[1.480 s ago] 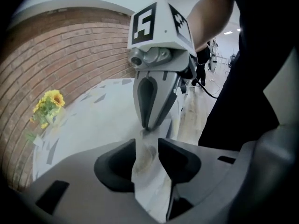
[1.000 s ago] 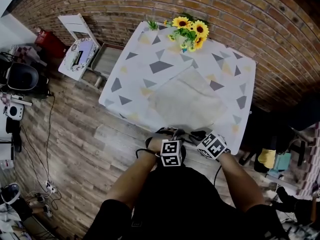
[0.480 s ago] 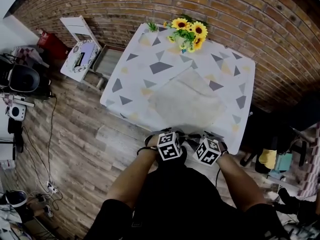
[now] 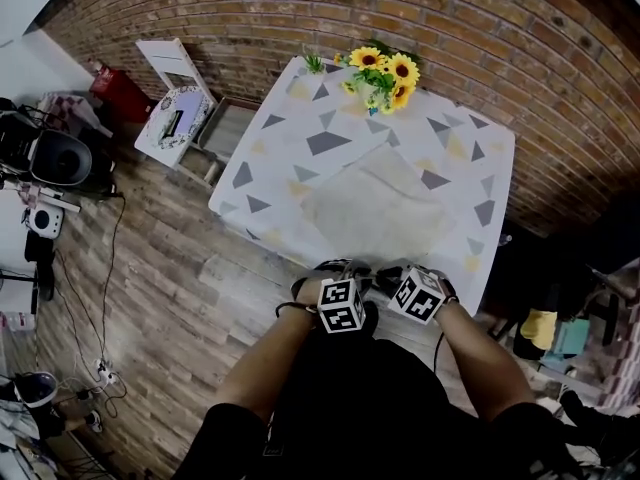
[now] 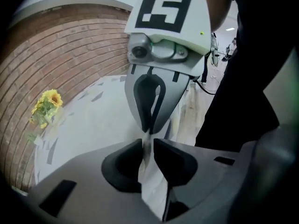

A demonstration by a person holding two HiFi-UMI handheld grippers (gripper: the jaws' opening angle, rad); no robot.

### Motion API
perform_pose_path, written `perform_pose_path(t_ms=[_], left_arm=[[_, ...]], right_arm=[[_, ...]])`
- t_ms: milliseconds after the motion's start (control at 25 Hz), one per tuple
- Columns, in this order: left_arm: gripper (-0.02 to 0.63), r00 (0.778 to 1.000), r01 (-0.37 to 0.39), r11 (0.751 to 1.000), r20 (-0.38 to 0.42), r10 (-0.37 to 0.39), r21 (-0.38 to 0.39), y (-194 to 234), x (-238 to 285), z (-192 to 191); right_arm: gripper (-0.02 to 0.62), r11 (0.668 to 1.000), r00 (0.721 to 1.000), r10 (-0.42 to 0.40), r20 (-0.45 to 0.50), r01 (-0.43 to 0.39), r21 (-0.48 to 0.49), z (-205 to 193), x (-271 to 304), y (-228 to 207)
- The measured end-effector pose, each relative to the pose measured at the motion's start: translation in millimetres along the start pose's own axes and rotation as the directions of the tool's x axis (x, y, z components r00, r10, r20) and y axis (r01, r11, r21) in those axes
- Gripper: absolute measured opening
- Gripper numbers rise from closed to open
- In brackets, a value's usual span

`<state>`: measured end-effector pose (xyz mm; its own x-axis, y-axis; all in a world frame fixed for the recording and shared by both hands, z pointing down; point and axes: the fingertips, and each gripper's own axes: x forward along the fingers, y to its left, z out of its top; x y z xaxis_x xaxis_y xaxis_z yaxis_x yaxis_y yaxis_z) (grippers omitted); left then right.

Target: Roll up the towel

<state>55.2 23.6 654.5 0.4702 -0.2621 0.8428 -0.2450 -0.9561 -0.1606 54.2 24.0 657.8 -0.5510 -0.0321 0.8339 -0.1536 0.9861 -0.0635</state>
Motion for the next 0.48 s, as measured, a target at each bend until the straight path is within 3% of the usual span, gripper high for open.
perform_pose_path(t_ms=[80, 240, 480], left_arm=[[0.049, 1.0, -0.002, 1.0, -0.01, 0.002, -0.03, 4, 4, -3], [0.038, 0.998, 0.065, 0.985, 0.005, -0.065, -0.16, 7, 5, -4], [0.038, 0.98, 0.2, 0.927, 0.056, -0.192, -0.317, 10, 5, -7]], right_arm=[[0.04, 1.0, 1.0, 0.017, 0.009, -0.017, 0.007, 2, -1, -1], [0.049, 1.0, 0.999, 0.029, 0.016, -0.029, 0.011, 4, -5, -6], [0.044, 0.999, 0.999, 0.044, 0.007, -0.044, 0.014, 8, -5, -11]])
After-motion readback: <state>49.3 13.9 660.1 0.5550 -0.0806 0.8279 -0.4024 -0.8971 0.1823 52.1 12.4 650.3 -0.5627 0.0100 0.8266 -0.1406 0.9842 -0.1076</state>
